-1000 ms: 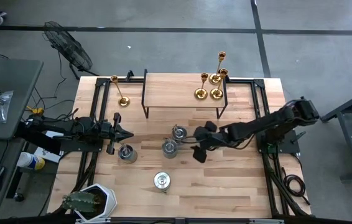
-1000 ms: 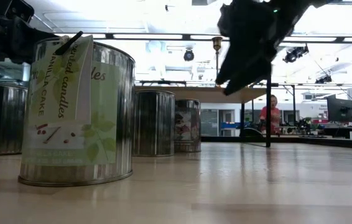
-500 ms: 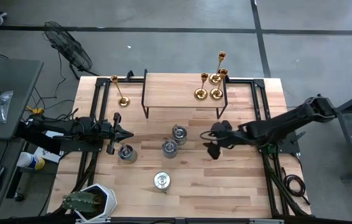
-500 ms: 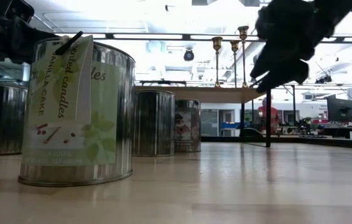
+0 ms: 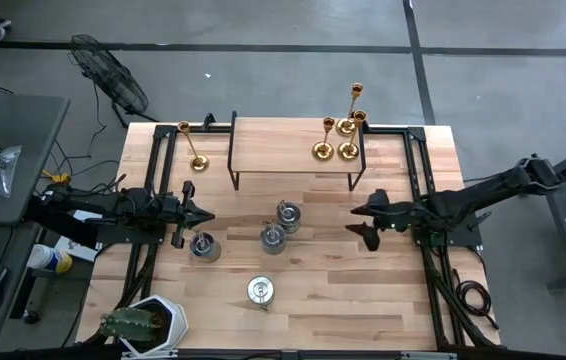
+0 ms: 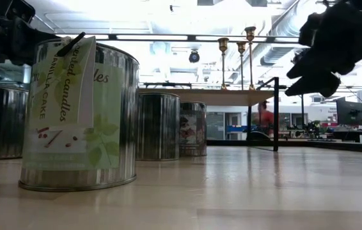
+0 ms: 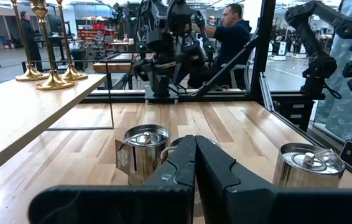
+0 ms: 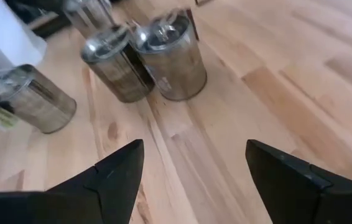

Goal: Pick & Place candle stick holders
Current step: Put the gold candle holder on the shelf aligned with the other candle holder

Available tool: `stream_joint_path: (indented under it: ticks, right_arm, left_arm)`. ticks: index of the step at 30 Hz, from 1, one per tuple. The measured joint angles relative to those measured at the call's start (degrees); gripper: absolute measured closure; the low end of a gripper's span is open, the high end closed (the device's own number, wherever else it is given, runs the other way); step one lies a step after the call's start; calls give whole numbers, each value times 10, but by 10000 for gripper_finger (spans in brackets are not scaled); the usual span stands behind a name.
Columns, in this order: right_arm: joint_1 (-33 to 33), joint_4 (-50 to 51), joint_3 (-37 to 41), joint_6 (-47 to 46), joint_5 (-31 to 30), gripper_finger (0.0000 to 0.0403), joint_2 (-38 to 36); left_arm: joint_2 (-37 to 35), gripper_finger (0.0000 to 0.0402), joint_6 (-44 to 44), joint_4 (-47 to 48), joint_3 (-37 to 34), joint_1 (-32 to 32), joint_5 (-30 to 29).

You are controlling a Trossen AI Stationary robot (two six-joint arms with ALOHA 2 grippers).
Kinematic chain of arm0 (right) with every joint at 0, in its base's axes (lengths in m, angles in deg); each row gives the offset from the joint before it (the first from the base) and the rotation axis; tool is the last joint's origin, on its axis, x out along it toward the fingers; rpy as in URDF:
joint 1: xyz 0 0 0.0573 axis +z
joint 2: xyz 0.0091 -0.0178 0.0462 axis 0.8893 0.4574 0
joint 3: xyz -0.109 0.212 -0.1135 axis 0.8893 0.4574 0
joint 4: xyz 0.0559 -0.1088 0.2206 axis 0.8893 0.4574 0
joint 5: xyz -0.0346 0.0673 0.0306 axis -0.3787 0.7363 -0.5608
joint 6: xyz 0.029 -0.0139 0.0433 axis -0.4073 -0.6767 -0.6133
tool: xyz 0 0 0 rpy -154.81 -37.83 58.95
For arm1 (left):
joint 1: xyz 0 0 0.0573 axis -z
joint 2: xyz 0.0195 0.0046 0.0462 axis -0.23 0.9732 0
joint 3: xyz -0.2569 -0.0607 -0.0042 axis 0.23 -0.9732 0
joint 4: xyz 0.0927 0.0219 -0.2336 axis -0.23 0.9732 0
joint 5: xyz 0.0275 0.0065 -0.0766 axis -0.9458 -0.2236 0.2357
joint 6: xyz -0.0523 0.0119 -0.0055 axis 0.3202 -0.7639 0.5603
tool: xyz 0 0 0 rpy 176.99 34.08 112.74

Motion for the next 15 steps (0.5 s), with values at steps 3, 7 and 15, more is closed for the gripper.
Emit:
stream_joint_path:
  ticks: [3,7,15]
  right_arm:
    - [0,-33,37,38,-13,128,-49]
    - [0,-73,75,81,-13,128,-104]
    - [0,-103,118,151,-9,140,-197]
  left_arm:
    - [0,402,0,0,0,0,0]
    - [0,402,0,0,0,0,0]
    - [0,402,0,0,0,0,1]
